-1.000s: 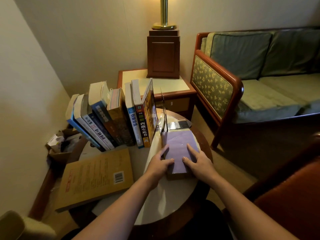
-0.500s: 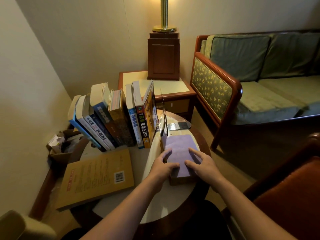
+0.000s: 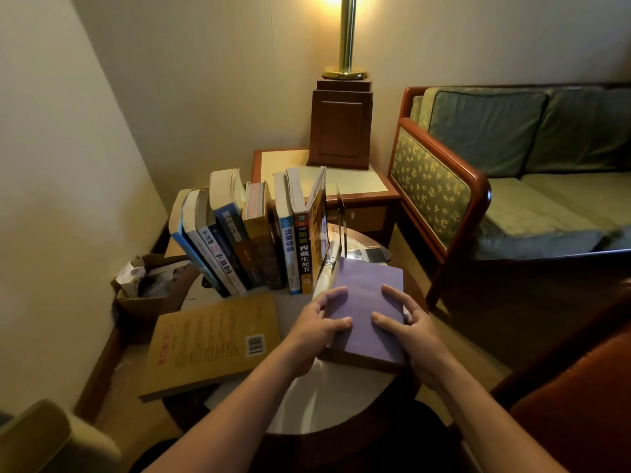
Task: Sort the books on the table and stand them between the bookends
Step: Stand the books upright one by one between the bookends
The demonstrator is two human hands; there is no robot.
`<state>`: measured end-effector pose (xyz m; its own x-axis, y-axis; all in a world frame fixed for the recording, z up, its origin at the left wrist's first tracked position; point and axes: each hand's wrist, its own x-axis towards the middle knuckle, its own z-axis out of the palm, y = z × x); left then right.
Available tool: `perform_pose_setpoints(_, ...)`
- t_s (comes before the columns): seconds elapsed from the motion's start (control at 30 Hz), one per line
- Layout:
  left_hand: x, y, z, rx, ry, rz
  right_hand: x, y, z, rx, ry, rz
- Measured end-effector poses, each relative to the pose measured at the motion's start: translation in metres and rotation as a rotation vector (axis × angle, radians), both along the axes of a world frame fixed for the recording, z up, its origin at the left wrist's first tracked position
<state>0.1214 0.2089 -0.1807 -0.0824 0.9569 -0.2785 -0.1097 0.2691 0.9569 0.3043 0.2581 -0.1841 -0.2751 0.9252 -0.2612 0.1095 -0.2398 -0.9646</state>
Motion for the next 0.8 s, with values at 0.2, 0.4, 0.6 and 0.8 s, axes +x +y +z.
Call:
perform_pose_setpoints(0.2, -0.018, -0.019, 0.012, 0.062, -0.033, 0.048, -0.011, -0.004, 0.025, 0.135, -0.051, 0.114)
perform_pose_setpoints(0.4, -0.035, -0.029, 0.028, 0.104, -0.039, 0.035, -0.018, -0.004, 0.049, 0.262, -0.046, 0.238)
perform_pose_setpoints(0.6, -0.043, -0.034, 0.029, 0.131, 0.093, 0.016, -0.021, -0.011, 0.056, 0.323, -0.032, 0.230)
perform_pose_setpoints(0.8, -0.044, -0.029, 0.029, 0.188, 0.151, -0.052, -0.020, -0.014, 0.062, 0.462, -0.173, 0.334)
